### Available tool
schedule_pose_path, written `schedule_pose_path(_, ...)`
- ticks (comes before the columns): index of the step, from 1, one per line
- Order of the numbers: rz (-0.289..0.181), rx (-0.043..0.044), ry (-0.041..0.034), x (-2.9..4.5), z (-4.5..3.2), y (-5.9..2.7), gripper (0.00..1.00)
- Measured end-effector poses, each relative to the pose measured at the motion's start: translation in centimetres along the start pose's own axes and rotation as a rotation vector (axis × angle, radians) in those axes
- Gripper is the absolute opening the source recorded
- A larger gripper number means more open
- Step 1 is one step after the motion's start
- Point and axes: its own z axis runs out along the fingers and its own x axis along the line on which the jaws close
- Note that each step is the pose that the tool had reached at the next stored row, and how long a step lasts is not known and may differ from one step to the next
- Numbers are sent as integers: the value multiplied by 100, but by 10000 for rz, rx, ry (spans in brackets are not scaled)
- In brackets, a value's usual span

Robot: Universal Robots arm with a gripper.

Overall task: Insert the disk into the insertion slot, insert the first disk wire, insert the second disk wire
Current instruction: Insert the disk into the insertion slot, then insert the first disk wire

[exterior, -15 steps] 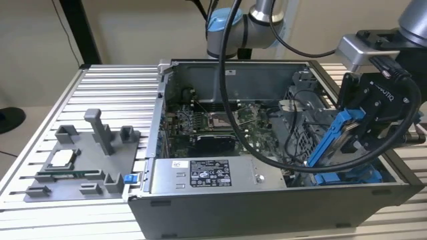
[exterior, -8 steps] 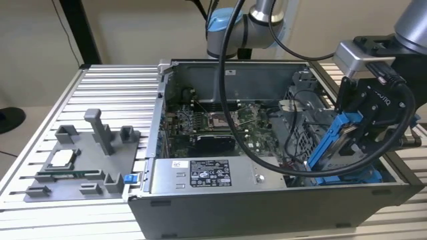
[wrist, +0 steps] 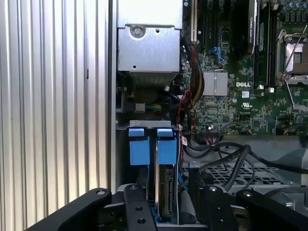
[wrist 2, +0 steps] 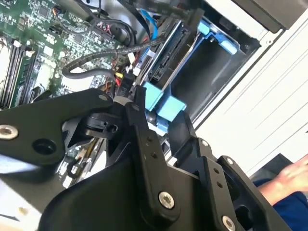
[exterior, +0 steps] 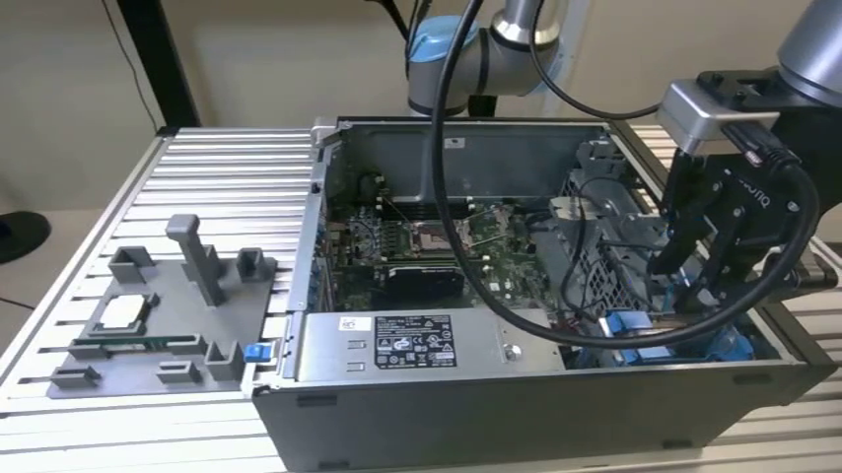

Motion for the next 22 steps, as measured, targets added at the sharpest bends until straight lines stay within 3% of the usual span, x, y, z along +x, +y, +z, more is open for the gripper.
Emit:
schedule_pose_path(14, -35, -8, 4, -42, -166, 7, 100)
schedule_pose_path(22, -54, -3, -27, -151, -160, 9, 100)
